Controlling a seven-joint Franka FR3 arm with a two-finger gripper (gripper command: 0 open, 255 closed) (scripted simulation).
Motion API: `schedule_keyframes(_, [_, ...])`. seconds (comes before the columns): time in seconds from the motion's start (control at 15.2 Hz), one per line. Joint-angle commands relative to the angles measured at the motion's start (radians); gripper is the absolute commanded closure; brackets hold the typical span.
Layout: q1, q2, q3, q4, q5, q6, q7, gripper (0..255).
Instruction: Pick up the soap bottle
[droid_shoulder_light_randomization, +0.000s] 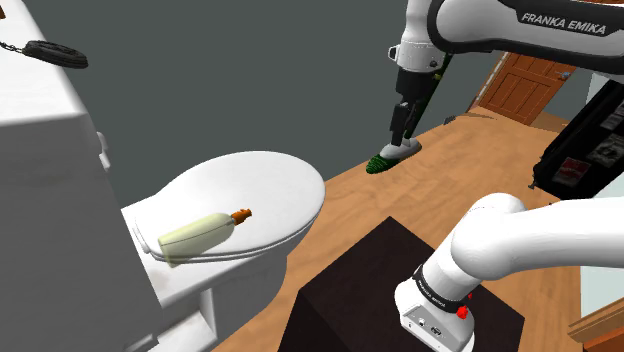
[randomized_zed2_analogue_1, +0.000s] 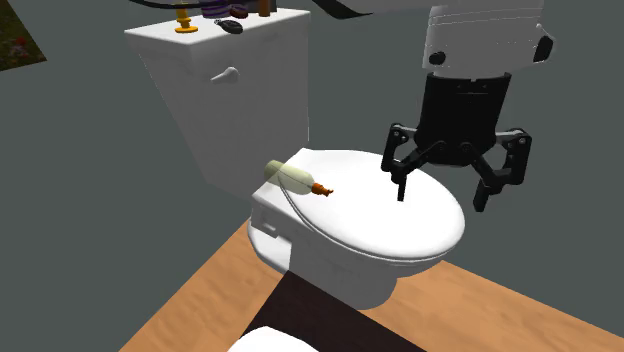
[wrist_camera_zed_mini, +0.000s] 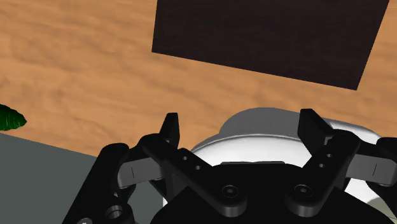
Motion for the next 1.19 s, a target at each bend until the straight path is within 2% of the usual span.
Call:
schedule_keyframes(0.0, [0.000,0.000,0.000,0.000,0.000,0.000,0.000,0])
schedule_keyframes(0.53, [0.015,0.236,0.106,0.018,0.104,0.154,0.184,0])
schedule_keyframes(1.12, [0.029,0.566,0.201,0.136,0.162,0.307,0.373,0])
